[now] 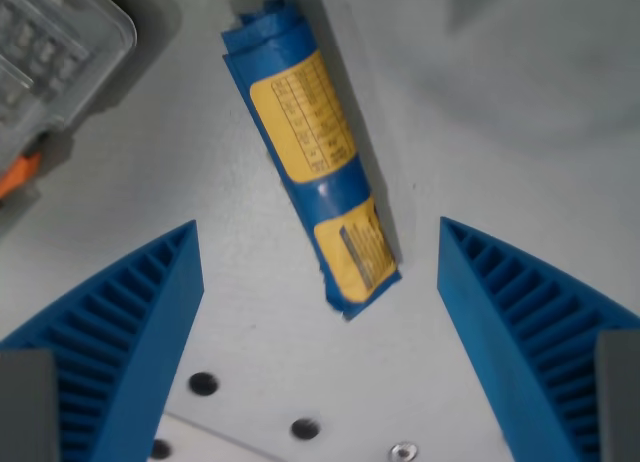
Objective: Move above the blue bag
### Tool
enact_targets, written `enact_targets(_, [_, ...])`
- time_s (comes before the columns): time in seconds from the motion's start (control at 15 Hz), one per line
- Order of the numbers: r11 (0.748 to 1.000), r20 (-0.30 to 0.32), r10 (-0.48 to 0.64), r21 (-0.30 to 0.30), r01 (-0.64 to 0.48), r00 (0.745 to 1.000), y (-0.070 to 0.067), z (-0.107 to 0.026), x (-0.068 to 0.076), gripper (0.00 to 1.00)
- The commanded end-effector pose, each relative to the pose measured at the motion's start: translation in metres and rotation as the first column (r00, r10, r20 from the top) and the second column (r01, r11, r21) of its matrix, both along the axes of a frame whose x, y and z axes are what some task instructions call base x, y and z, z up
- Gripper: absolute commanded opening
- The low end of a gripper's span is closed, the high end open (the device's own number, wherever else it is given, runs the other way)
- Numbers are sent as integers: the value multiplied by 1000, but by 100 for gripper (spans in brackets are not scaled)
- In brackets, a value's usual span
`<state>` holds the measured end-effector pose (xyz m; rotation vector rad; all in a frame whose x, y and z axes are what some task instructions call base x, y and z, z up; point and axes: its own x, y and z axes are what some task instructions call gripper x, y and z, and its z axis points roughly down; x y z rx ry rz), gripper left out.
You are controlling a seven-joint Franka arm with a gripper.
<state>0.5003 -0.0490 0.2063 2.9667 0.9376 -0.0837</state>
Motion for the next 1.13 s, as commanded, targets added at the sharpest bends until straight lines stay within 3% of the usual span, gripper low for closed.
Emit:
enact_targets(0.07, [964, 79, 260, -68, -255, 962, 2, -10, -4, 100])
enact_targets(0.6, [964, 88, 260, -75, -254, 962, 4, -30, -4, 100])
enact_targets(1.13, [975, 84, 218, -66, -213, 972, 5, -36, -4, 100])
